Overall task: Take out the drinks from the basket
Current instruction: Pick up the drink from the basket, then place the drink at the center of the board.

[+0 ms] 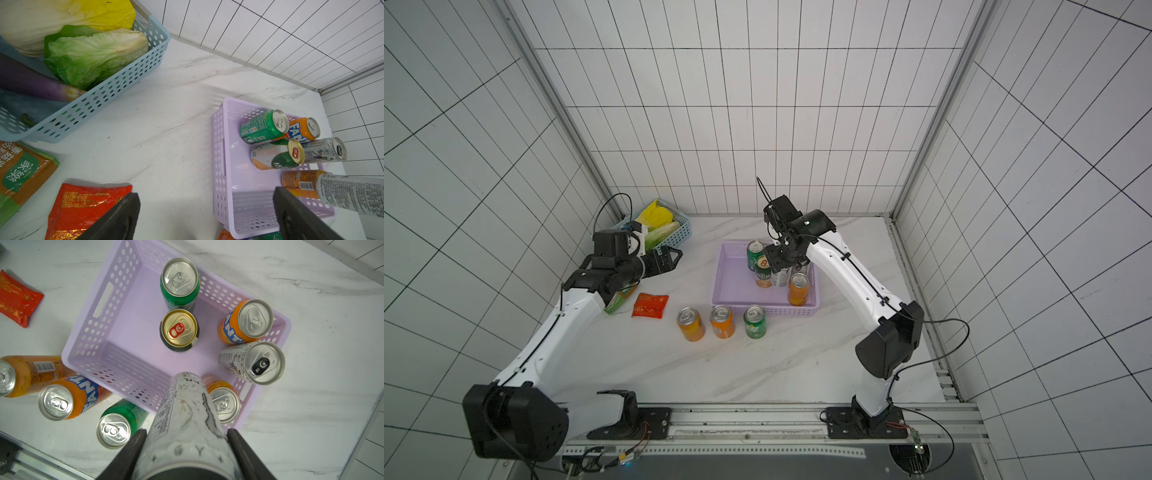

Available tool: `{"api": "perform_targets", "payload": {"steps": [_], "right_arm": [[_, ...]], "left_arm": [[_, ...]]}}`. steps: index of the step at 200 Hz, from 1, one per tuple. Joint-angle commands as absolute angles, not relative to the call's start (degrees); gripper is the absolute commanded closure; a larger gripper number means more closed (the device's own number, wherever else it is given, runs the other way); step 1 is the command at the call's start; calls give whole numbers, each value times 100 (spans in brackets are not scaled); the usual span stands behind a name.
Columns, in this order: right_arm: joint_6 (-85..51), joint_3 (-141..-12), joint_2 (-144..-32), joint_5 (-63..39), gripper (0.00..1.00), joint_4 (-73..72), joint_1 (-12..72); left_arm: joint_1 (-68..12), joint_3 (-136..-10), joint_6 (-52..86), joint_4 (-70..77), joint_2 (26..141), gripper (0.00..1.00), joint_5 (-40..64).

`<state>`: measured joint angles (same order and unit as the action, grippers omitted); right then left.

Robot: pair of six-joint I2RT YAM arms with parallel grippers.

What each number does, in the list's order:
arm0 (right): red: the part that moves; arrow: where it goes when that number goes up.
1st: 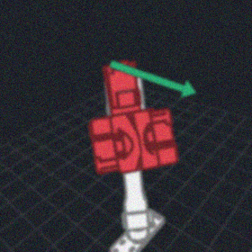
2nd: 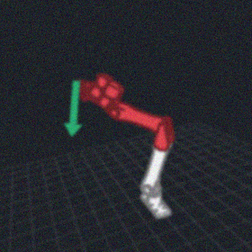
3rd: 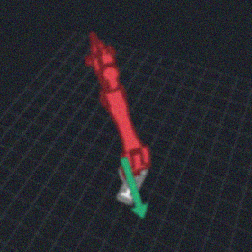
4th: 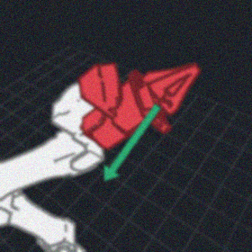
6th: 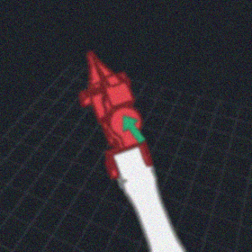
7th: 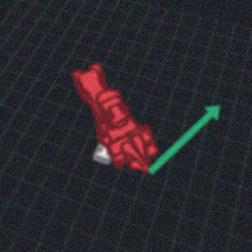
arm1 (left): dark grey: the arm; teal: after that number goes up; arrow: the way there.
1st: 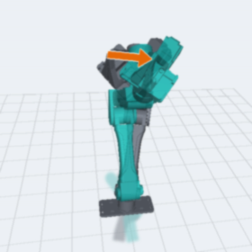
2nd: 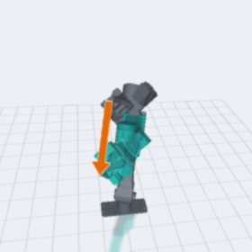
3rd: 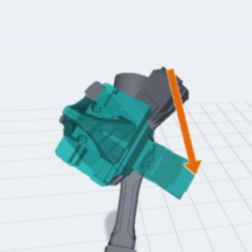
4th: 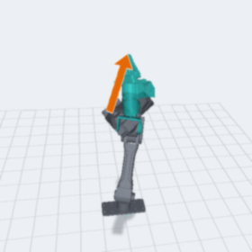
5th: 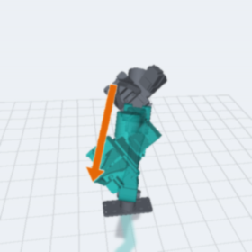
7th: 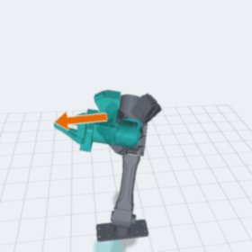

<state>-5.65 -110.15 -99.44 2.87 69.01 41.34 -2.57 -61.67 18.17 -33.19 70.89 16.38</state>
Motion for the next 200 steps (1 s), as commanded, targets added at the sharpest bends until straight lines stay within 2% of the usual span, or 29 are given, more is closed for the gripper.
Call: {"api": "perform_targets", "payload": {"steps": [1,39,119,200], "right_arm": [[-639,-11291,-9505,374,53,7185,4311],[-812,-10818,-8926,342,53,7196,4621],[-1465,-8808,-7814,365,53,6473,4887],[-1597,-7561,-7815,615,53,5529,4887]], "left_arm": [[-253,-6141,1785,-3166,7106,2,1696],[-253,-6142,1766,-3165,7097,2,1703],[-254,-6144,1756,-3179,7092,2,1729],[-251,-6144,1745,-3178,7098,2,1705]]}}
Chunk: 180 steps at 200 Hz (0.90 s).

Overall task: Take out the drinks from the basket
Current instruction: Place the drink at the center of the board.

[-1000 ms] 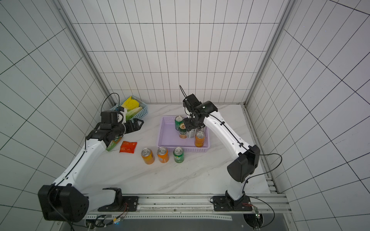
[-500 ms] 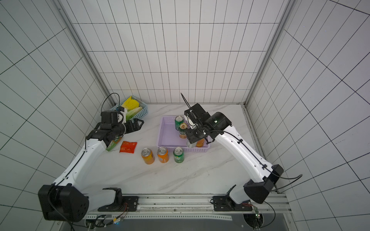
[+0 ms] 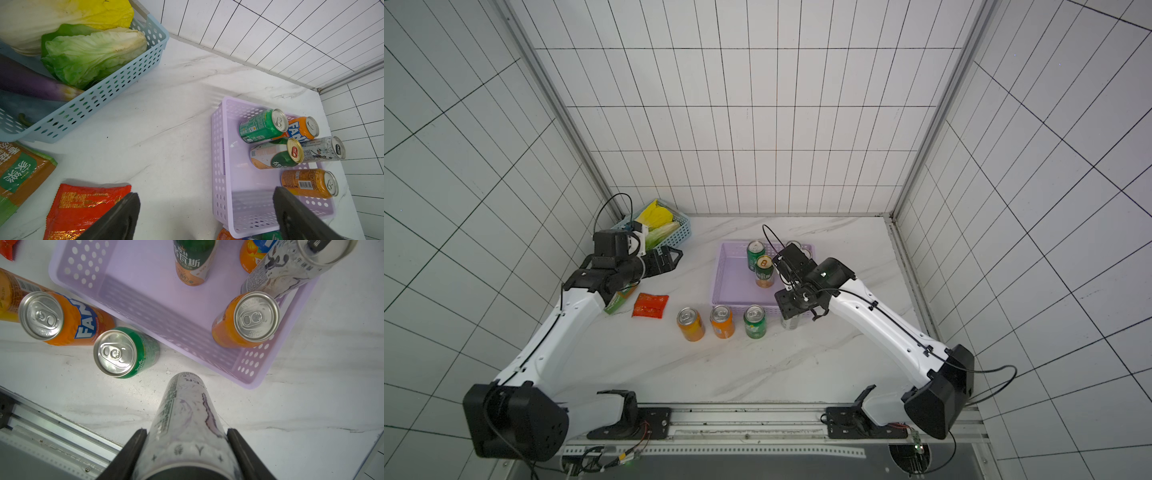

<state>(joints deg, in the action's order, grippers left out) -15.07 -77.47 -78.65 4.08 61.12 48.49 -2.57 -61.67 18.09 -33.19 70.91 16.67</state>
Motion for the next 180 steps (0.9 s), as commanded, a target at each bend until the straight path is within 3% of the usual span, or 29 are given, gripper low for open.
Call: {"api": "perform_targets", "payload": {"steps": [1,180], "right_arm": [[-1594,-7551,-7823,620,53,5520,4887],[-1674,-6770,-8483,387,51,4814,4843]], "left_arm": [[-253,-6144,1742,-3176,7095,2,1705],[-250,-6144,1741,-3182,7127,2,1706]]}}
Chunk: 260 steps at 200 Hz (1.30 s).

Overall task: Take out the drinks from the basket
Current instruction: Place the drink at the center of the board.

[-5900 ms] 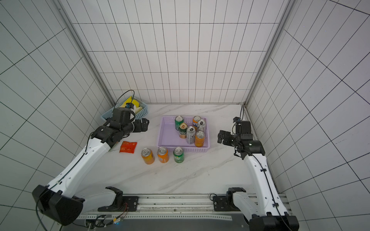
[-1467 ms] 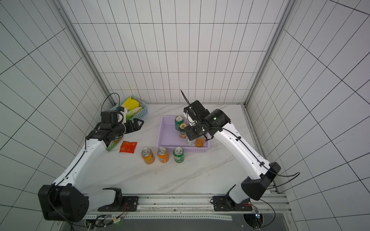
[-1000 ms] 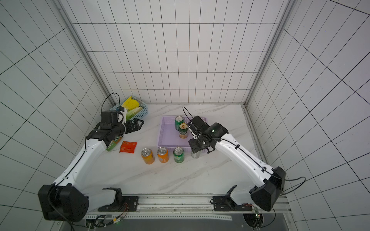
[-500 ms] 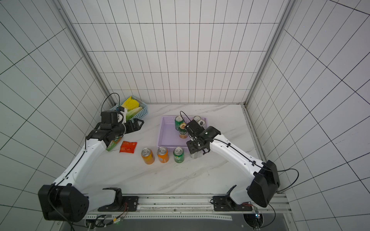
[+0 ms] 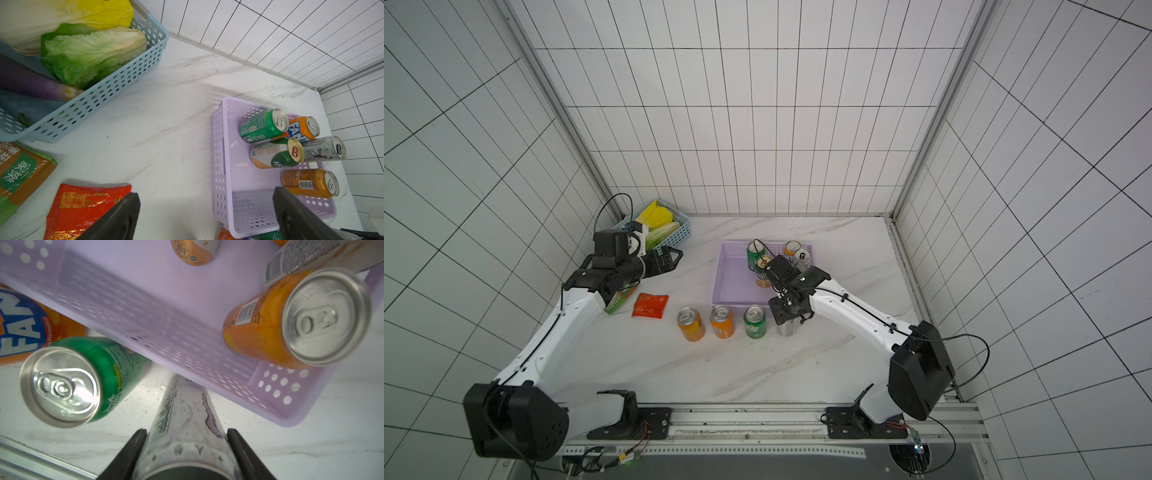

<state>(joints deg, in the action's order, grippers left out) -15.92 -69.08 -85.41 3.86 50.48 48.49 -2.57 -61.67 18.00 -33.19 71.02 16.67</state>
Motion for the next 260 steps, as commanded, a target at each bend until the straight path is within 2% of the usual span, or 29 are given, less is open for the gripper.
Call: {"api": "perform_targets", "payload": {"steps": [1,67,100,162,201,229,260], "right_arm": [[-1677,-6765,-8487,387,51,4811,4843],[-1705,-6596,-8517,319,48,4728,4834],[-1705,-6583,-8451,336,38,4728,4836],[-1679,-6712,-8319,350,26,4867,4834],[-1644,-6914,-8125,349,10,4994,4800],[-1517,-7176,-7980,259,2,5121,4645],[-1314,-7546,-7938,89,0,5279,4306]], "left_arm": [[-252,-6144,1741,-3182,7127,2,1710],[-250,-6144,1740,-3182,7142,2,1714],[-251,-6144,1732,-3182,7143,2,1714],[-253,-6144,1722,-3182,7132,2,1705],[-255,-6144,1720,-3182,7138,2,1704],[-254,-6152,1715,-3200,7154,2,1696],[-254,-6152,1705,-3204,7154,2,1687]]}}
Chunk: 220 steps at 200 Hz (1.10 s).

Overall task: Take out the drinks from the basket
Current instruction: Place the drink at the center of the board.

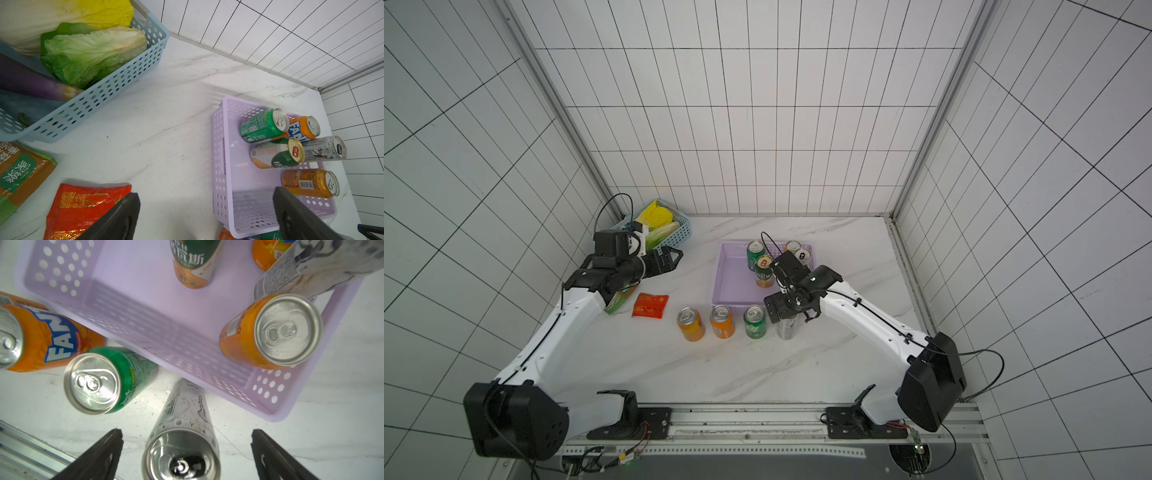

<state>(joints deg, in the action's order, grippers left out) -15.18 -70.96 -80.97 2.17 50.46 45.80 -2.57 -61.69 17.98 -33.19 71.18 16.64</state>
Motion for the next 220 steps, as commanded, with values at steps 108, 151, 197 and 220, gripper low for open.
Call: {"api": "perform_targets", "payload": {"steps": [108,151,197,220], "right_arm": [[-725,-8299,-8832,-166,1,5398,3078],[-734,-8288,-9226,-162,0,5206,3034],[-749,-8288,-9674,-114,1,5013,3006],[-765,-8271,-9864,-132,2,4901,3004]], "left_arm": [[-252,-6152,1705,-3208,7169,2,1687],[-247,-6152,1714,-3208,7167,2,1696],[-254,-6152,1705,-3208,7167,2,1696],[-254,-6152,1705,-3209,7168,2,1696]]}}
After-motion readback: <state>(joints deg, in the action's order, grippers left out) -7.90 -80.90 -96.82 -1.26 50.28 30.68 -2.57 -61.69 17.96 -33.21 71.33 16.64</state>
